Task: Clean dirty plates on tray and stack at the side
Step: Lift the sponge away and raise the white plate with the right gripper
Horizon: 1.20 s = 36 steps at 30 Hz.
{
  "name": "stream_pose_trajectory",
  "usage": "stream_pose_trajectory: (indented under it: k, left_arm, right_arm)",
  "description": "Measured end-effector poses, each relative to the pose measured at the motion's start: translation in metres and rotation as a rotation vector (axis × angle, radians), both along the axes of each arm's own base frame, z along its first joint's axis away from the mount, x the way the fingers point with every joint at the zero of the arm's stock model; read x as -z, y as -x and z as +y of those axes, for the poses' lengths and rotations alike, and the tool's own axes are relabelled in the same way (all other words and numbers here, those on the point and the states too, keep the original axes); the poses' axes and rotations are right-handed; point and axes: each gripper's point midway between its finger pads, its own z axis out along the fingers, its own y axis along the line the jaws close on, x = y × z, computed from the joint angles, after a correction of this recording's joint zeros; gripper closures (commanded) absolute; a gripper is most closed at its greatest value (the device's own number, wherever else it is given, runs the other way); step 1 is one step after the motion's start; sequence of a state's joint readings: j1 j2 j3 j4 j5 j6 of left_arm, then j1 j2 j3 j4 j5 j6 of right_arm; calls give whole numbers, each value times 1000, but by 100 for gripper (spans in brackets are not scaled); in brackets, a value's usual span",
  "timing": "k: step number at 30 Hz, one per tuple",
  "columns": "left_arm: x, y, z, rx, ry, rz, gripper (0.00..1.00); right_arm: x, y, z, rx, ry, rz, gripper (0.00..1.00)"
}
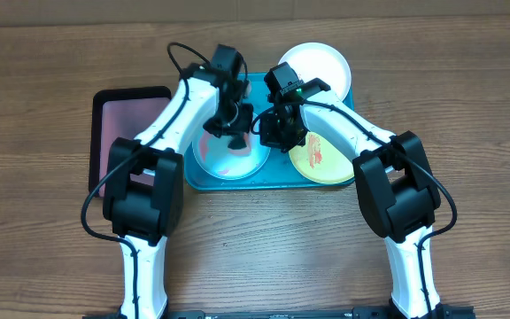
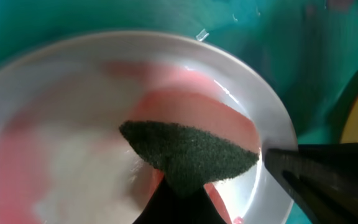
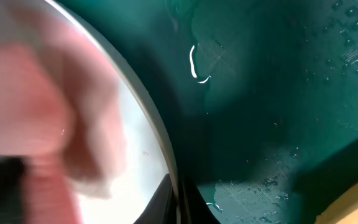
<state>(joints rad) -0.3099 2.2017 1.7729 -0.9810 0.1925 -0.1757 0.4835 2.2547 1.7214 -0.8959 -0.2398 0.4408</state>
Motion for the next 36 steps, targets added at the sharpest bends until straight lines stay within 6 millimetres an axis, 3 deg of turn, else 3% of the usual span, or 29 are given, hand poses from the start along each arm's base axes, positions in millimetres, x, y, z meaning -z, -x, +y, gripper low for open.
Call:
stream_pose_trajectory:
  k: [8,16,21,23,24,28,36]
  left_arm:
    - [-81,-44,41,-166,36,-82,96]
    - [-90,-45,46,-175,30,-89,96]
    - [-89,-47,49,-180,13,-97,96]
    - [-89,-48,52,-183,-3,-102,96]
    - [-89,-48,53,-185,-12,-105,96]
    - [-89,-52,55,-188,-18,-121,96]
    - [-89,-56,62,-199,-58,-146,96]
  right_arm:
    - [1,5,-4,3,13,26,96]
    - [-5,20,-21,11,89,78,96]
    - [-44,16,-46,34,195,-18,96]
    - [-79,9,-56,55,228,-123,96]
    - [-106,4,-63,71,251,-205,96]
    - [-147,5,-79,107,363,-348,96]
    - [-187,16,-87,121,666,-576,96]
